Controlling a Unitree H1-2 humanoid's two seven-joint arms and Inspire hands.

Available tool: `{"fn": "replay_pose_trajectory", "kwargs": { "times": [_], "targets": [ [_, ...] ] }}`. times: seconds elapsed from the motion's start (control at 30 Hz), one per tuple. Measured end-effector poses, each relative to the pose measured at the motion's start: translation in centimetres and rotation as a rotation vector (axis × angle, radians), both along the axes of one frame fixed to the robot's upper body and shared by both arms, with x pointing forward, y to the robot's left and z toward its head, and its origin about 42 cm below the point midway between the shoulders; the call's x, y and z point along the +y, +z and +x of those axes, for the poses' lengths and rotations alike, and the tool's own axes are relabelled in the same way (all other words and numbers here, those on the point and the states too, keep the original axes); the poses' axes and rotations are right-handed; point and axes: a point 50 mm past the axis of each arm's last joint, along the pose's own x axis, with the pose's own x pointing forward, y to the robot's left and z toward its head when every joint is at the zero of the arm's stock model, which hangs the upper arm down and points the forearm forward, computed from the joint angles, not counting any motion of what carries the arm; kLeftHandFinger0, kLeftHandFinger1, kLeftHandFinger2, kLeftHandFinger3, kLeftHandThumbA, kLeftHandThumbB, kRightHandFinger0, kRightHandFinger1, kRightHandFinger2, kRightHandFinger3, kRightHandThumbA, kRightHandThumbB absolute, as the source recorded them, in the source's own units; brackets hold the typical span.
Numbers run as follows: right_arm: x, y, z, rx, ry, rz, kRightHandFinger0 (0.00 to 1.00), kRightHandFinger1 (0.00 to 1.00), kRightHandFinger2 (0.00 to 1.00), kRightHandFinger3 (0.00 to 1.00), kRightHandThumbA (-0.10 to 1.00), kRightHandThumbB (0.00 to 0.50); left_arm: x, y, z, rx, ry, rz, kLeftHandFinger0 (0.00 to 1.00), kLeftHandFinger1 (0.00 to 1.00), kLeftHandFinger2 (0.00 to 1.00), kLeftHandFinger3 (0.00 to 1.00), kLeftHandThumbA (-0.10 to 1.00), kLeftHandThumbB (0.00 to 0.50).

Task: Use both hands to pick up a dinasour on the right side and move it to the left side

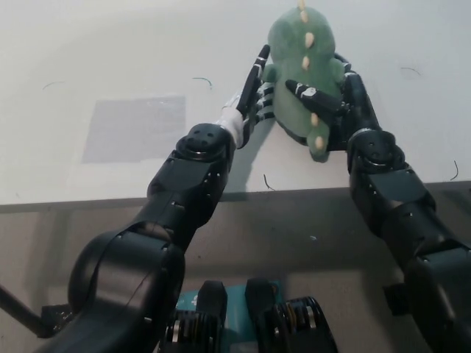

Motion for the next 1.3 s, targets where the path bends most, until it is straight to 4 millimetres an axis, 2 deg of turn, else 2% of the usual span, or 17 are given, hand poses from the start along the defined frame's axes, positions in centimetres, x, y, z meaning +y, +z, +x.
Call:
{"fn": "replay_pose_trajectory", "kwargs": {
  "times": [0.03,0.1,0.2,0.3,0.4,0.43,0.6,0.67,0.73,0.8,0.83,0.87,0.93,1.03,1.17,1.2,1.3],
  "targets": [
    [0.2,0.0,0.0,0.002,0.003,0.0,1.0,1.0,1.0,1.0,1.0,0.129,0.2,-0.1,0.0,0.001,0.003,-0.003,1.0,1.0,1.0,1.0,1.0,0.285],
    [0.6,-0.1,-0.1,0.005,0.01,0.0,1.0,1.0,1.0,1.0,1.0,0.14,0.6,-0.4,0.0,0.003,0.01,-0.009,1.0,1.0,1.0,1.0,1.0,0.323],
    [1.7,0.0,-0.1,0.007,0.031,-0.006,1.0,1.0,1.0,1.0,1.0,0.149,1.5,-1.1,-0.1,0.006,0.032,-0.023,1.0,1.0,1.0,1.0,1.0,0.342],
    [2.9,0.0,-0.3,0.009,0.057,-0.01,1.0,1.0,1.0,1.0,1.0,0.19,2.7,-1.8,-0.2,-0.002,0.056,-0.033,1.0,1.0,1.0,1.0,1.0,0.367],
    [3.6,-0.1,-0.5,0.012,0.072,-0.011,1.0,1.0,1.0,1.0,1.0,0.204,3.3,-2.3,-0.3,-0.017,0.068,-0.041,1.0,1.0,1.0,1.0,1.0,0.373],
    [3.6,-0.1,-0.5,0.012,0.074,-0.013,1.0,1.0,1.0,1.0,1.0,0.214,3.3,-2.3,-0.4,-0.019,0.069,-0.042,1.0,1.0,1.0,1.0,1.0,0.398],
    [4.7,-0.1,-0.7,0.014,0.106,-0.011,1.0,1.0,1.0,1.0,1.0,0.225,4.5,-2.9,-0.6,-0.047,0.095,-0.061,1.0,1.0,1.0,1.0,1.0,0.391],
    [5.0,-0.1,-0.7,0.014,0.118,-0.008,1.0,1.0,1.0,1.0,1.0,0.199,4.8,-3.0,-0.7,-0.062,0.102,-0.067,1.0,1.0,1.0,1.0,1.0,0.371],
    [5.3,-0.1,-0.8,0.013,0.137,-0.007,1.0,1.0,1.0,1.0,1.0,0.228,5.5,-3.0,-0.8,-0.083,0.113,-0.072,1.0,1.0,1.0,1.0,1.0,0.344],
    [5.9,-0.1,-0.9,0.014,0.163,-0.009,1.0,1.0,1.0,1.0,1.0,0.247,6.5,-3.1,-1.0,-0.108,0.13,-0.076,1.0,1.0,1.0,1.0,1.0,0.343],
    [6.3,-0.1,-1.0,0.013,0.179,-0.019,1.0,1.0,1.0,1.0,1.0,0.231,7.1,-3.3,-1.2,-0.12,0.143,-0.082,1.0,1.0,1.0,1.0,1.0,0.333],
    [6.7,-0.1,-1.1,0.011,0.191,-0.029,1.0,1.0,1.0,1.0,1.0,0.235,7.5,-3.3,-1.4,-0.126,0.152,-0.086,1.0,1.0,1.0,1.0,1.0,0.326],
    [7.6,-0.1,-1.3,0.007,0.217,-0.047,1.0,1.0,1.0,1.0,1.0,0.203,8.4,-3.7,-2.0,-0.139,0.178,-0.097,1.0,1.0,1.0,1.0,1.0,0.324],
    [9.0,0.3,-1.5,-0.002,0.259,-0.059,1.0,1.0,1.0,1.0,1.0,0.211,9.7,-4.0,-2.8,-0.161,0.214,-0.112,1.0,1.0,1.0,1.0,1.0,0.309],
    [10.3,0.8,-1.7,-0.018,0.302,-0.087,1.0,1.0,1.0,1.0,1.0,0.176,10.9,-4.2,-3.7,-0.177,0.257,-0.126,1.0,1.0,1.0,1.0,1.0,0.309],
    [10.8,1.0,-1.8,-0.024,0.314,-0.096,1.0,1.0,1.0,1.0,1.0,0.153,11.3,-4.2,-4.0,-0.184,0.27,-0.129,1.0,1.0,1.0,1.0,1.0,0.328],
    [12.3,1.2,-2.2,-0.03,0.354,-0.119,1.0,1.0,1.0,1.0,1.0,0.136,12.6,-4.5,-4.4,-0.175,0.308,-0.142,1.0,1.0,1.0,1.0,1.0,0.33]
  ]
}}
